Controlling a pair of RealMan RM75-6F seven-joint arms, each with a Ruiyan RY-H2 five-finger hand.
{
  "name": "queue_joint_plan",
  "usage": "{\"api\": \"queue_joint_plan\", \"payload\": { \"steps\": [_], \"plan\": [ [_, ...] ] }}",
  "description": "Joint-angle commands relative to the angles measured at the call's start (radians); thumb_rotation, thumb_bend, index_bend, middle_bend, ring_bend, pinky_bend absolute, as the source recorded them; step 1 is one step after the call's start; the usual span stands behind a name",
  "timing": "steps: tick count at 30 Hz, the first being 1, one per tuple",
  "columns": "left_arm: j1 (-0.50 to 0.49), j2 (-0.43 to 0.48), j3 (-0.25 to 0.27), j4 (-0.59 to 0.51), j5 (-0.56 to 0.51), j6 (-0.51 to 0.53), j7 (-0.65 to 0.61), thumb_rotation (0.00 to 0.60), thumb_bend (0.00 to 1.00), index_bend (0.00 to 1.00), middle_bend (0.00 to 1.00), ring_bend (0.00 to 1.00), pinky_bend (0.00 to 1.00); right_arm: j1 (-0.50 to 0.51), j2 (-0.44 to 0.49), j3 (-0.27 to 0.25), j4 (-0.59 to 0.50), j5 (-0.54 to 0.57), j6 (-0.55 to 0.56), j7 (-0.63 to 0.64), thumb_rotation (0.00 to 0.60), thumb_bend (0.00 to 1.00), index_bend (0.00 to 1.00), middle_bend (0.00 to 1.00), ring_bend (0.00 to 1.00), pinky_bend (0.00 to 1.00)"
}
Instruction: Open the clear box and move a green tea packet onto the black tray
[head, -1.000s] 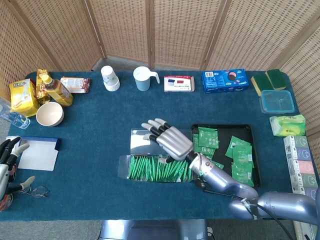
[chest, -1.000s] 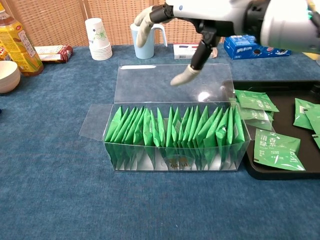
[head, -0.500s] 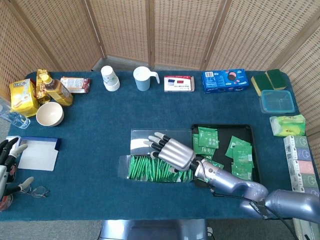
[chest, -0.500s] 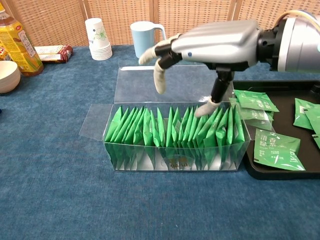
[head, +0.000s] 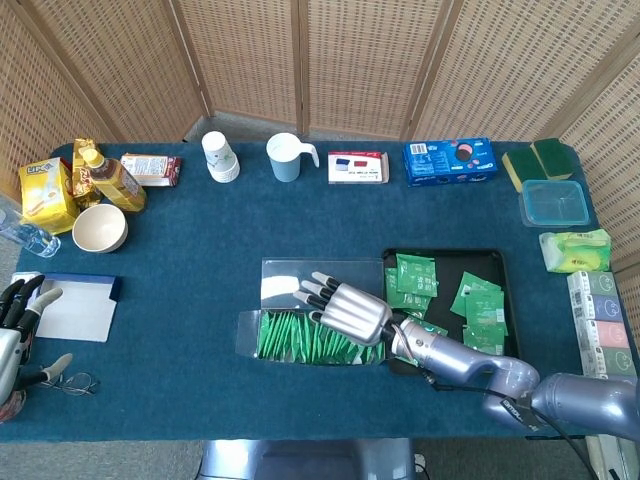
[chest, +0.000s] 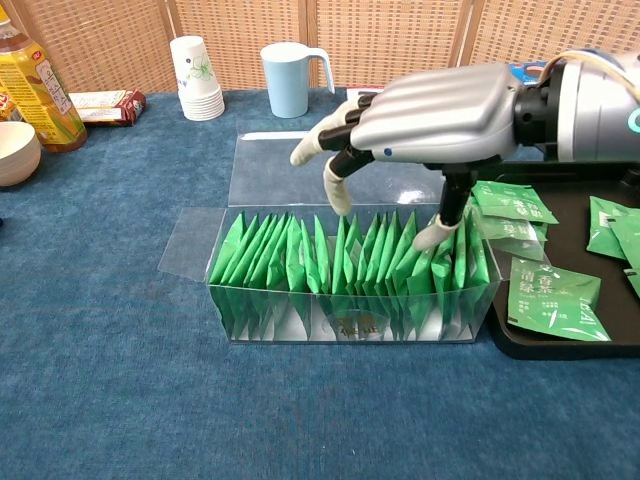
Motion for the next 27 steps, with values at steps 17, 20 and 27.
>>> {"api": "queue_joint_plan", "payload": {
  "steps": [17, 20, 27],
  "plan": [
    [0.003, 0.0, 0.002, 0.003, 0.005, 0.006, -0.007, 0.6, 0.13, 0.16, 0.06, 0.0, 0.27, 0.013, -0.068, -0.015, 0.049, -0.022, -0.023, -0.051, 0.6, 0.0, 0.34, 0.08, 0.0, 0.09],
    [0.004, 0.001, 0.002, 0.004, 0.006, 0.008, -0.007, 0.6, 0.13, 0.16, 0.06, 0.0, 0.27, 0.014, -0.076, -0.011, 0.055, -0.016, -0.024, -0.059, 0.6, 0.0, 0.35, 0.08, 0.0, 0.09],
    [0.004, 0.0, 0.001, 0.007, 0.007, 0.009, -0.011, 0.6, 0.13, 0.16, 0.06, 0.0, 0.27, 0.014, -0.086, -0.004, 0.057, -0.002, -0.026, -0.087, 0.6, 0.0, 0.37, 0.08, 0.0, 0.09]
  ]
}}
